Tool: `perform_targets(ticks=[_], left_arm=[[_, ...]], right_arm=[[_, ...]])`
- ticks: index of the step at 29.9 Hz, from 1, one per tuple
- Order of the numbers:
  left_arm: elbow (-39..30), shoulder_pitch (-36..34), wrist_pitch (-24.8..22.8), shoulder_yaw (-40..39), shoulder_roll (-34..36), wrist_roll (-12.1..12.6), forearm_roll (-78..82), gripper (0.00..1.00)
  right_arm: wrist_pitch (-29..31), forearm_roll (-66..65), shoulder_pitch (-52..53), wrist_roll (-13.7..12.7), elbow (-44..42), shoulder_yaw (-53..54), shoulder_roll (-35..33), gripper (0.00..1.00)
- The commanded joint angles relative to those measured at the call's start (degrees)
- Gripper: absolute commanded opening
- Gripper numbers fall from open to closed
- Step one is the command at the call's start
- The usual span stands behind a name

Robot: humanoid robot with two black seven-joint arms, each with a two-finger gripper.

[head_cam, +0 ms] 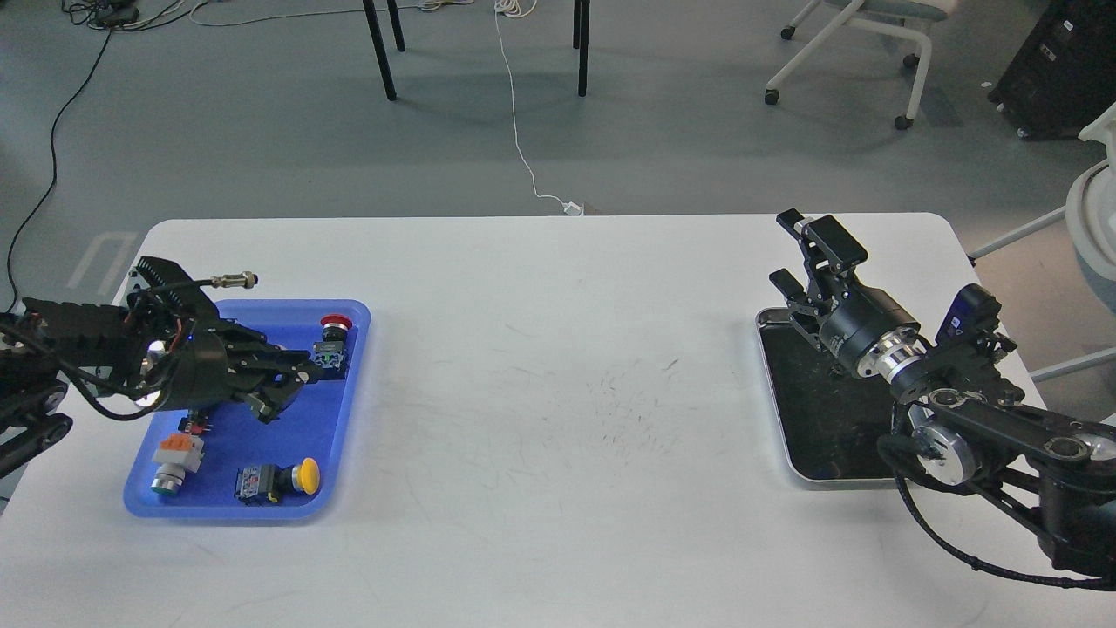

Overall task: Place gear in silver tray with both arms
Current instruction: 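Lift the gear and carry it toward the table center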

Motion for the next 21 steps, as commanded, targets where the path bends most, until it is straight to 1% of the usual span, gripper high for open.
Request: perform_targets(ticks=[1,2,6,8,10,14,17,21], left_arm=[[-4.0,-4.7,-2.2,0.0,-1.0,0.0,0.0,0.13],[-4.7,-5.7,-3.4,0.0,-2.3,0.0,0.0,0.14],[-5.0,-10.2,-8.7,1.3,-11.8,0.0,0.0,0.14],[-4.5,-13.1,-8.9,4.1,-14.7,0.0,0.0,0.14],[-3.6,-16.5,-8.9,8.7,-18.6,0.0,0.0,0.14],[2.2,-21.3,-8.9,15.9,-28.1,0.0,0.0,0.14],[6.3,-21.8,-8.9,17.3,-34.9,0.0,0.0,0.14],[12.2,-22.5,-8.9,18.3,-44.5,0.0,0.0,0.14]], right_arm=[[0.2,0.4,1.0,0.0,0.0,1.1,-0.1,0.97],[0.2,1.5,1.4,0.0,0.2,1.3,-0.1,0.97],[0.3,9.1,7.3,0.0,0.1,0.9,-0.2,0.97],[0.3,12.5,10.4,0.0,-0.2,0.8,-0.1,0.97],[0.2,15.4,13.6,0.0,-0.4,0.5,0.0,0.97],[-0.2,18.3,18.3,0.0,-0.4,0.3,0.0,0.97],[-0.5,18.3,19.6,0.0,-0.5,0.2,0.3,0.97],[-0.5,18.3,20.6,0.0,-1.2,-1.5,2.6,0.97]])
